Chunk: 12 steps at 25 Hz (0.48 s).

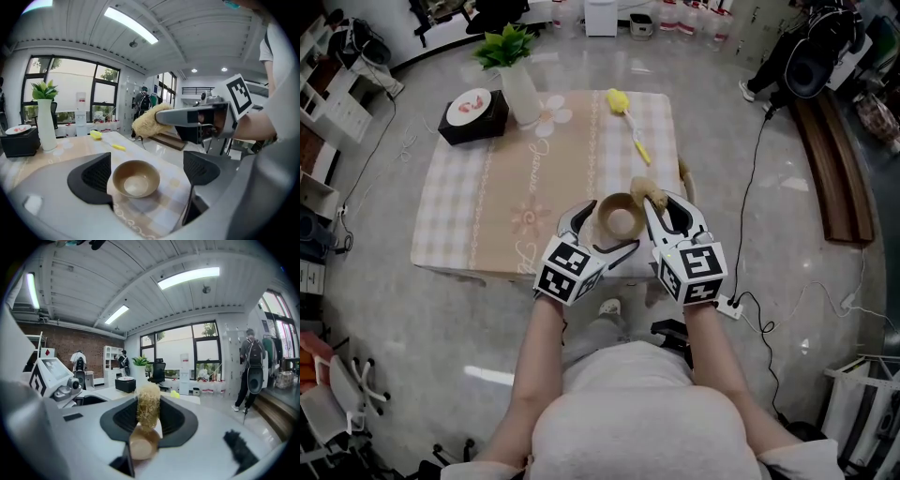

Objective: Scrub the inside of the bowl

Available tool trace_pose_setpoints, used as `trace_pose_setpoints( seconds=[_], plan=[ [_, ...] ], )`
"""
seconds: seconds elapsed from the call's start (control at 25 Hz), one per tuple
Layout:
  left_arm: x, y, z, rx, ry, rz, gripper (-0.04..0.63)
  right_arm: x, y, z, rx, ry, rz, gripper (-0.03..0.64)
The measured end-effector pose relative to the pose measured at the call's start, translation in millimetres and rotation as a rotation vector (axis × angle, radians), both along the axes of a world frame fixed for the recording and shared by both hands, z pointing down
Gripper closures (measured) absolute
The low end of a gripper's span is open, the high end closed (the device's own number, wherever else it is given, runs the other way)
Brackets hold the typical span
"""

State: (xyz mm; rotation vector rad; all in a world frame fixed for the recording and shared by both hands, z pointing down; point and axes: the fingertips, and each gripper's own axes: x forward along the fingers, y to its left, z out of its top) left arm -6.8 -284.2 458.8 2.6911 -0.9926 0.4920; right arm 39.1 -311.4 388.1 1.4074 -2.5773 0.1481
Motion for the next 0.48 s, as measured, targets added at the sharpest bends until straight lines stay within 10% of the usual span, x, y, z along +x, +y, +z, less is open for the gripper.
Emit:
trace_pose_setpoints(
  seconds=[0.48],
  plan=[
    [1.5,-17.8,58.8,-0.061,-0.163,0.101,0.104,-0.2,-17.1,32.7,-0.058,0.025,0.011,0.514]
  ],
)
